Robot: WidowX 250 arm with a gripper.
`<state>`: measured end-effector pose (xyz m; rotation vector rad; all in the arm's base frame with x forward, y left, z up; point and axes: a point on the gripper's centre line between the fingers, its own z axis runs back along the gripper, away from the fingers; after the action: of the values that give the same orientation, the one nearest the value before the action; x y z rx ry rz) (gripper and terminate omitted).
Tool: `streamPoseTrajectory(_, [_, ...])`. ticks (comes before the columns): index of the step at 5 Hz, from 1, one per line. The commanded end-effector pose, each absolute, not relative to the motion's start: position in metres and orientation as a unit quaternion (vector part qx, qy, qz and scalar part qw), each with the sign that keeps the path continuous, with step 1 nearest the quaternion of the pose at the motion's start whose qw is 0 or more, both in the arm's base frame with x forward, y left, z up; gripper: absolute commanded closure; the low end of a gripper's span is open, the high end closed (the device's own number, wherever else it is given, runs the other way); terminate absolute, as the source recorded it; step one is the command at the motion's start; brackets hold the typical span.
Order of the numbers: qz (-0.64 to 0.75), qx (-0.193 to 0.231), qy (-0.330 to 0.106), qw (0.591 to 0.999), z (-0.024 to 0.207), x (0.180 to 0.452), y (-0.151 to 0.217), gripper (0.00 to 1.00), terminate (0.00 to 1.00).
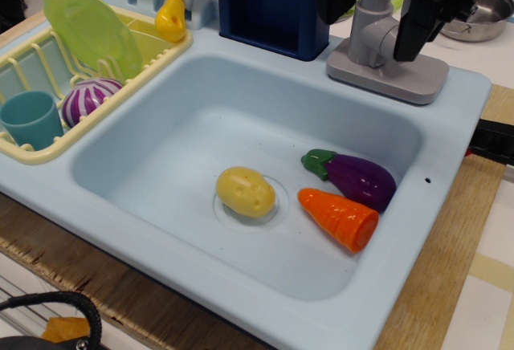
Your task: Turn lever vertical to-front
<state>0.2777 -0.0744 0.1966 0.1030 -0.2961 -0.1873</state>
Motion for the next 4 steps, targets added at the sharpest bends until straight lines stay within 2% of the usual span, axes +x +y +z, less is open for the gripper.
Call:
streamPoseTrajectory(1, [-0.111, 0.057, -0.231, 0.965, 0.209, 0.291, -0.083, 0.0, 0.0])
streamPoseTrajectory(2, [-0.118, 0.046, -0.244, 0.962, 0.21, 0.301, -0.09, 0.0, 0.0])
streamPoseTrajectory(4, [-0.139, 0.041, -0.24, 0.96, 0.213, 0.324, -0.097, 0.0, 0.0])
